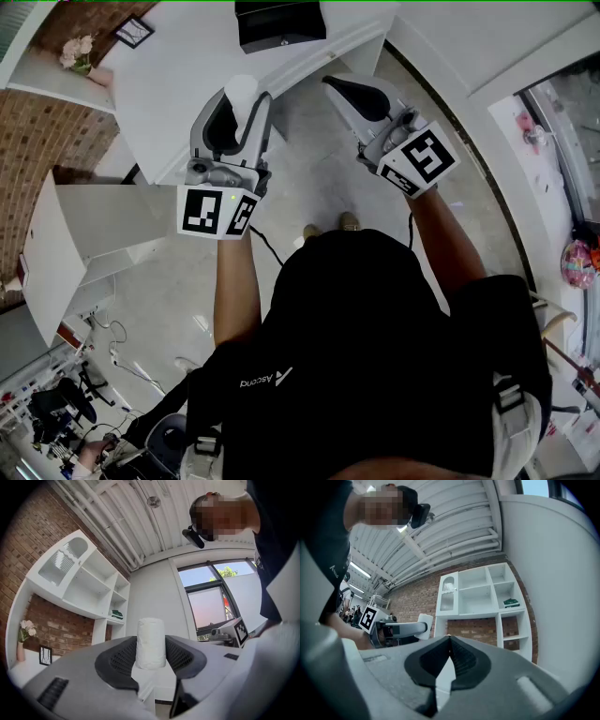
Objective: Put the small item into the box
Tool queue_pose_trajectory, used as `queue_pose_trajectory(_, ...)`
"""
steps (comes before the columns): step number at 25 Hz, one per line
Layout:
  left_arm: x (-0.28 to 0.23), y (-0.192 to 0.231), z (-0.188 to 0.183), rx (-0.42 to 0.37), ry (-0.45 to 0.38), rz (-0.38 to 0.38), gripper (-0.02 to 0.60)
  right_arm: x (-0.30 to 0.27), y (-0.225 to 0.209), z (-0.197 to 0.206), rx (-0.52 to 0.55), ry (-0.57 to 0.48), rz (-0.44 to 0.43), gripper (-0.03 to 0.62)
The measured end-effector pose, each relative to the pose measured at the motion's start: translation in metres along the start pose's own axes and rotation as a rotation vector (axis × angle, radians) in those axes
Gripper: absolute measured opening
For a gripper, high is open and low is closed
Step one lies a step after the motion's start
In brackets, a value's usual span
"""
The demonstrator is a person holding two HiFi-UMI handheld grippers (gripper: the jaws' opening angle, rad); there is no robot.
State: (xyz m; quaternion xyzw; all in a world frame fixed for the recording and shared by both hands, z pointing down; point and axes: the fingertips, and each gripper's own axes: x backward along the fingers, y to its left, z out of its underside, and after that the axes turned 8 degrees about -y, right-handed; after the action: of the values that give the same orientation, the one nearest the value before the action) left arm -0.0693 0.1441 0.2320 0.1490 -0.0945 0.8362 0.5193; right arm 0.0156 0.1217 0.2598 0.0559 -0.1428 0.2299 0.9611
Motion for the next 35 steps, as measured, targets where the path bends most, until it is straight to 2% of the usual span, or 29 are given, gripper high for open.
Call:
queue_pose_trajectory(15, -0.016, -0.011, 0.008, -0.007, 0.005, -0.02, 0.179, 0.008, -0.017, -0.004, -0.015, -0.018, -0.018, 0.002)
queue_pose_trajectory(25, -0.044, -0.014, 0.02, -0.052, 0.014, -0.064, 0.179, 0.023, -0.049, -0.004, -0.007, -0.016, -0.057, 0.0)
queue_pose_trajectory(35, -0.066, 0.008, 0.035, -0.06, 0.04, -0.091, 0.179, 0.008, -0.081, 0.001, -0.015, -0.026, -0.063, 0.002)
